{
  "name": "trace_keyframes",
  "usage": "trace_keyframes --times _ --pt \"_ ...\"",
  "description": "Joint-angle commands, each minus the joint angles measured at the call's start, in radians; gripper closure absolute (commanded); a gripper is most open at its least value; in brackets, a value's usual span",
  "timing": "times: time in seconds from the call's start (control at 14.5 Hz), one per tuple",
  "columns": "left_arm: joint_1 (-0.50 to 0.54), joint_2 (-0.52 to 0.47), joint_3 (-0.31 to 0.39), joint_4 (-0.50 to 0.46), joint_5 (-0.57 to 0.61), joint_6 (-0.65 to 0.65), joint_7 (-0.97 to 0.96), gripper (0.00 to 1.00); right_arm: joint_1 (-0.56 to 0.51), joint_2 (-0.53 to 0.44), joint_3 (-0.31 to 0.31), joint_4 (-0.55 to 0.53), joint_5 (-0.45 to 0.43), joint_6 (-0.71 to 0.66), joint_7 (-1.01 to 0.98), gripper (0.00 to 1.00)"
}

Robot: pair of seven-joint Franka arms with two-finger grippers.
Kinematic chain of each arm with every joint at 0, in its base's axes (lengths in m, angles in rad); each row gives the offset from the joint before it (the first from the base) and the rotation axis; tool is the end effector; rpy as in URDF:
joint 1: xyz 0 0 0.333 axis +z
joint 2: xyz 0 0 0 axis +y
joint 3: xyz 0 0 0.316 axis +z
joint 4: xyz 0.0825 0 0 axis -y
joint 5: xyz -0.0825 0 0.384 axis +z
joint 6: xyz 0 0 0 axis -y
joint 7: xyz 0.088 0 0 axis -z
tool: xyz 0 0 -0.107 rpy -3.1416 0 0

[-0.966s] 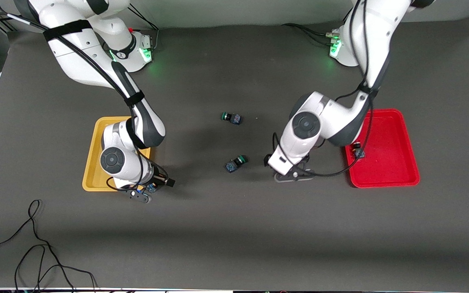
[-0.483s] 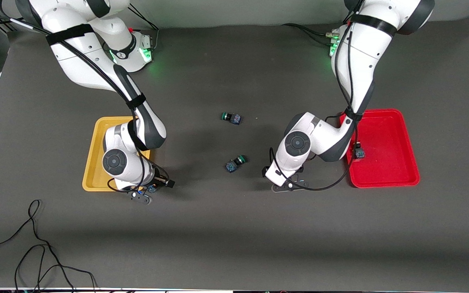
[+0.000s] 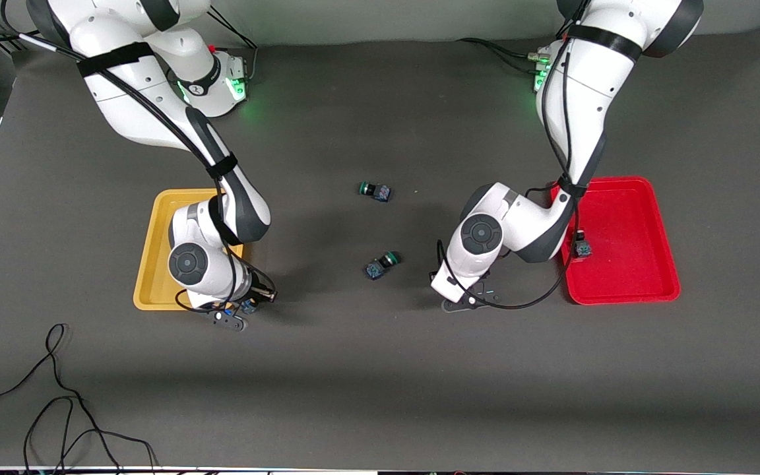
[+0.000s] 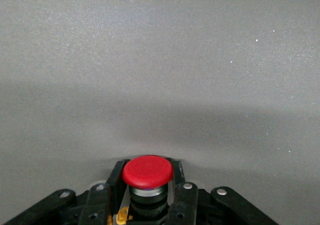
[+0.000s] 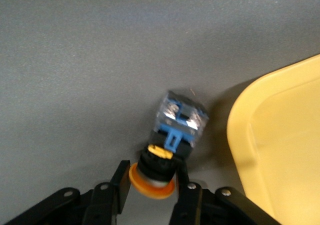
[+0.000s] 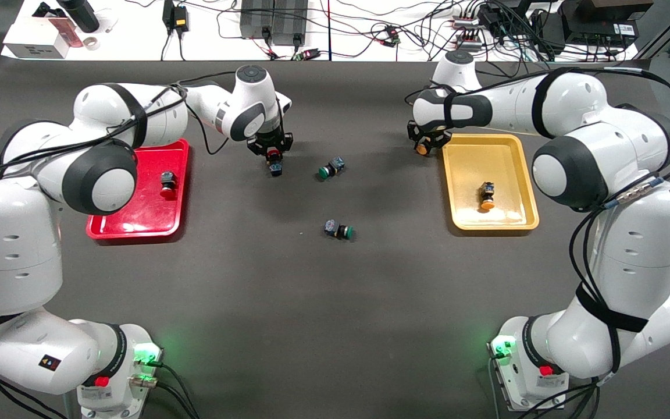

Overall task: Place red and yellow buttons in trays
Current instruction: 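Carry the buttons into the yellow and red trays and open both grippers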

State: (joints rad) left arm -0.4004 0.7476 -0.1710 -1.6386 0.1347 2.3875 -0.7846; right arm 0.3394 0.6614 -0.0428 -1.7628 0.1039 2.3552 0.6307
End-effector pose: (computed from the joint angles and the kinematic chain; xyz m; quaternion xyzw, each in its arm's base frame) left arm 0.5868 -0.3595 0.1847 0.9967 0.0805 -0.0014 0.0135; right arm 0.6248 0.1945 0.1841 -0.9791 0.1994 0.0402 0.0047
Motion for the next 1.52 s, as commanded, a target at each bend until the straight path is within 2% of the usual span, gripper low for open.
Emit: trace_keyframes --times 0.0,0.34,0.55,0.69,0.97,1.17,1.31,1.45 --pt "-0.014 -0.010 0.008 0.032 0.011 -0.074 -0.032 0.73 -0.002 0.017 0.001 0.023 -0.020 0.009 0.024 0.86" --pt "0.003 -0.172 0.004 0.088 -0.018 -0.328 -0.010 0.73 0.003 -0.006 0.011 0.036 -0.018 -0.010 0.052 0.88" --pt "0.073 -0.261 0.005 0.069 -0.070 -0.424 0.094 0.73 0.016 -0.083 0.017 0.034 -0.016 -0.111 0.055 0.91" --pt "0.165 -0.331 0.005 0.011 -0.101 -0.470 0.216 0.73 0.016 -0.161 0.021 0.036 -0.016 -0.227 0.049 0.91" --pt "0.352 -0.491 0.011 -0.179 -0.101 -0.472 0.471 0.73 0.007 -0.311 0.005 0.026 -0.016 -0.448 -0.034 0.91" --pt "0.491 -0.522 0.015 -0.259 -0.081 -0.441 0.684 0.72 -0.002 -0.391 -0.067 0.004 -0.016 -0.553 -0.130 0.91" --pt "0.547 -0.519 0.015 -0.346 -0.032 -0.324 0.738 0.69 -0.002 -0.449 -0.109 -0.044 -0.016 -0.556 -0.215 0.91" --pt "0.609 -0.511 0.016 -0.472 -0.014 -0.140 0.801 0.69 -0.002 -0.491 -0.147 -0.073 -0.016 -0.559 -0.270 0.91"
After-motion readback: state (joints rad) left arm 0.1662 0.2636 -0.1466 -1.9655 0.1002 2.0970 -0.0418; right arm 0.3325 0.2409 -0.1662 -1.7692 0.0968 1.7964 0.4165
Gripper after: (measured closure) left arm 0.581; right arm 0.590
